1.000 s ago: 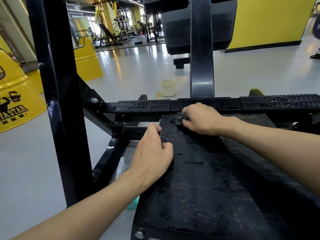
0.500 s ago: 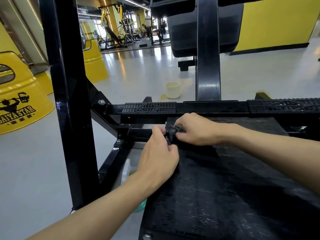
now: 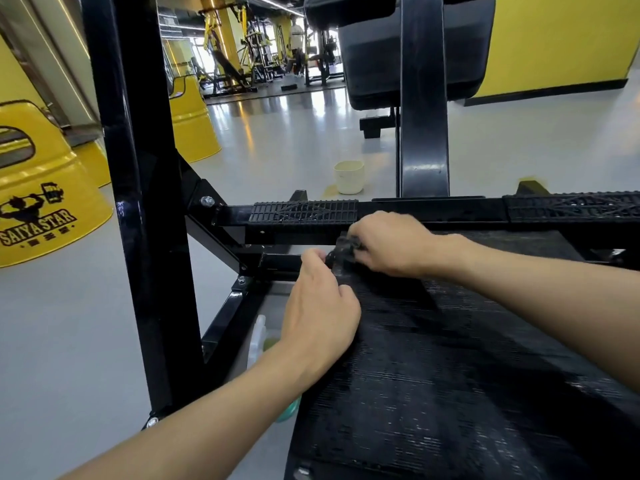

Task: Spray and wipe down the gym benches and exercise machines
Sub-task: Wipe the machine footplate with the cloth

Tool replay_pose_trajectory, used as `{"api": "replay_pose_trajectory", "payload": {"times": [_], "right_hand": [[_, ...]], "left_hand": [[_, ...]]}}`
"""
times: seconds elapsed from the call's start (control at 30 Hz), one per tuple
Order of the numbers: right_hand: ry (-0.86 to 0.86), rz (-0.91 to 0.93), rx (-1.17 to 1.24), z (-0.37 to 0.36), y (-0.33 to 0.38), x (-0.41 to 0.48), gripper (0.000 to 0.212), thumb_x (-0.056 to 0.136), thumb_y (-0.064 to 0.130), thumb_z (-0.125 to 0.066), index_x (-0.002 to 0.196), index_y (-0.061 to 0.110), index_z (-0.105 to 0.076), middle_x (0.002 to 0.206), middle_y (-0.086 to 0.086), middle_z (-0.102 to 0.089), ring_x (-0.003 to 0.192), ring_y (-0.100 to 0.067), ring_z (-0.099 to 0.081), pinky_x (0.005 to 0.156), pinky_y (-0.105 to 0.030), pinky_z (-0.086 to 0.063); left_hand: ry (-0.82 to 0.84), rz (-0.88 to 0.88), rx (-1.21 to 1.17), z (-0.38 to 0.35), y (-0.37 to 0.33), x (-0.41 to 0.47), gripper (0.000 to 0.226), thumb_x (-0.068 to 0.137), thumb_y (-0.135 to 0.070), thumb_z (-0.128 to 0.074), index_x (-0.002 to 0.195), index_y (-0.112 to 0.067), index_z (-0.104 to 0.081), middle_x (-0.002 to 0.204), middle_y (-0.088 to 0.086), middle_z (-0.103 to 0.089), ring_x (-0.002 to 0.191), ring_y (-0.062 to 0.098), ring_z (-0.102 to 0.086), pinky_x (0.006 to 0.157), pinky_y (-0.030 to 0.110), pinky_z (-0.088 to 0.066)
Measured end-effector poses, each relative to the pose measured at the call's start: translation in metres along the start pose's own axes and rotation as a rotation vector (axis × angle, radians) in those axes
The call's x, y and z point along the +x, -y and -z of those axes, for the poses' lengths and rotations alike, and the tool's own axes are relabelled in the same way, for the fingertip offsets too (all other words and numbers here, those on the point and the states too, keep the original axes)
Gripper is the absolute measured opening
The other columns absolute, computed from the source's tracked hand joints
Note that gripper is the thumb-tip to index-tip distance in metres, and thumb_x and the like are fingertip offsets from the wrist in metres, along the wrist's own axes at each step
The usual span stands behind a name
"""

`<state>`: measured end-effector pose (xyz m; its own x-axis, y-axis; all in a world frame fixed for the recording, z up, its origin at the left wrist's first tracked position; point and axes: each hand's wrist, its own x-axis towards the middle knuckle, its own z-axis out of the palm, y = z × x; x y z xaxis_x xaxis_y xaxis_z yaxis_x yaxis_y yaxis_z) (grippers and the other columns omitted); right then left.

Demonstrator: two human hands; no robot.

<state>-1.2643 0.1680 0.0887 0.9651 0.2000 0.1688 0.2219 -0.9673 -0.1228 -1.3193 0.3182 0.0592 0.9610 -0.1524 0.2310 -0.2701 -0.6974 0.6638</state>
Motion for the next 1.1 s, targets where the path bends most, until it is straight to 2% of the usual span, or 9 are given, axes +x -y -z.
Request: {"api": "replay_pose_trajectory", "payload": {"times": [0.13,0.3,0.4,0.47,0.57,0.73,0.87,0.97,1.1], "right_hand": [[-0.055,-0.094,-0.02,-0.009,-0.001,0.006,0.014,0.091,0.027,-0.054,0.089,0.015,-0.06,0.09,-0.008,-0.064,0.087,-0.036,-0.062,0.066,-0.035,-0.043],[0.252,0.146,0.401,0.011,0.009,0.0,0.014,0.091,0.019,-0.064,0.087,0.006,-0.07,0.061,0.001,-0.052,0.052,-0.007,-0.043,0.048,-0.019,-0.035],[0.045,0.017,0.613,0.007,-0.003,0.0,0.008,0.091,0.021,-0.068,0.089,0.014,-0.071,0.066,0.005,-0.06,0.055,-0.003,-0.049,0.056,-0.019,-0.041],[-0.061,-0.145,1.035,0.008,-0.008,-0.001,0.011,0.094,0.017,-0.063,0.101,0.013,-0.071,0.082,-0.002,-0.069,0.072,-0.011,-0.061,0.069,-0.029,-0.05],[0.072,-0.2,1.565,0.014,-0.008,-0.005,0.024,0.094,0.001,-0.055,0.118,0.004,-0.063,0.097,-0.014,-0.068,0.085,-0.025,-0.063,0.076,-0.039,-0.053],[-0.033,-0.162,0.716,0.019,-0.014,-0.018,0.039,0.085,0.002,-0.063,0.115,0.017,-0.042,0.097,-0.006,-0.055,0.074,-0.013,-0.055,0.059,-0.018,-0.049],[0.266,0.098,0.272,0.034,-0.024,-0.027,0.085,0.085,0.013,-0.065,0.15,0.043,-0.02,0.142,0.002,-0.021,0.121,-0.022,-0.042,0.1,-0.029,-0.046],[0.413,0.221,-0.122,0.021,-0.024,-0.027,0.076,0.095,0.034,-0.056,0.152,0.05,-0.009,0.154,0.005,-0.008,0.133,-0.027,-0.025,0.116,-0.041,-0.028],[0.125,0.292,-0.141,0.002,-0.034,-0.023,0.045,0.102,0.037,-0.046,0.146,0.036,-0.036,0.134,-0.005,-0.038,0.11,-0.029,-0.047,0.102,-0.042,-0.039]], "left_hand": [[0.004,0.005,0.01,-0.001,0.001,0.0,0.032,0.091,-0.008,-0.045,0.116,-0.021,-0.031,0.127,0.002,-0.053,0.121,0.021,-0.055,0.095,0.038,-0.044],[-0.002,0.009,0.024,0.002,-0.001,0.0,0.033,0.092,-0.008,-0.046,0.111,-0.028,-0.027,0.112,-0.004,-0.051,0.112,0.024,-0.055,0.08,0.032,-0.037],[0.002,0.002,0.002,0.0,0.0,0.0,0.035,0.091,-0.008,-0.047,0.119,-0.024,-0.034,0.123,-0.001,-0.056,0.118,0.023,-0.057,0.094,0.035,-0.044],[0.003,0.003,-0.001,-0.001,0.001,0.001,0.038,0.091,-0.008,-0.047,0.125,-0.02,-0.036,0.129,0.0,-0.054,0.12,0.021,-0.057,0.099,0.036,-0.044],[0.002,0.001,0.007,-0.001,0.002,0.002,0.049,0.091,-0.009,-0.048,0.138,-0.013,-0.034,0.135,0.002,-0.052,0.122,0.02,-0.055,0.102,0.037,-0.044],[0.016,-0.013,0.023,-0.002,0.002,0.002,0.042,0.091,-0.008,-0.047,0.131,-0.017,-0.038,0.132,0.002,-0.058,0.123,0.021,-0.056,0.102,0.037,-0.044],[0.014,-0.016,0.049,-0.002,0.002,0.003,0.038,0.092,-0.008,-0.047,0.129,-0.016,-0.04,0.133,0.003,-0.058,0.124,0.023,-0.055,0.102,0.038,-0.043],[0.016,-0.008,0.047,-0.002,0.003,0.004,0.04,0.092,-0.008,-0.046,0.131,-0.016,-0.039,0.136,0.0,-0.056,0.126,0.021,-0.054,0.104,0.037,-0.042],[0.018,-0.002,0.032,-0.002,0.003,0.003,0.038,0.092,-0.009,-0.046,0.129,-0.017,-0.04,0.135,-0.001,-0.056,0.125,0.021,-0.054,0.103,0.037,-0.042]]}}
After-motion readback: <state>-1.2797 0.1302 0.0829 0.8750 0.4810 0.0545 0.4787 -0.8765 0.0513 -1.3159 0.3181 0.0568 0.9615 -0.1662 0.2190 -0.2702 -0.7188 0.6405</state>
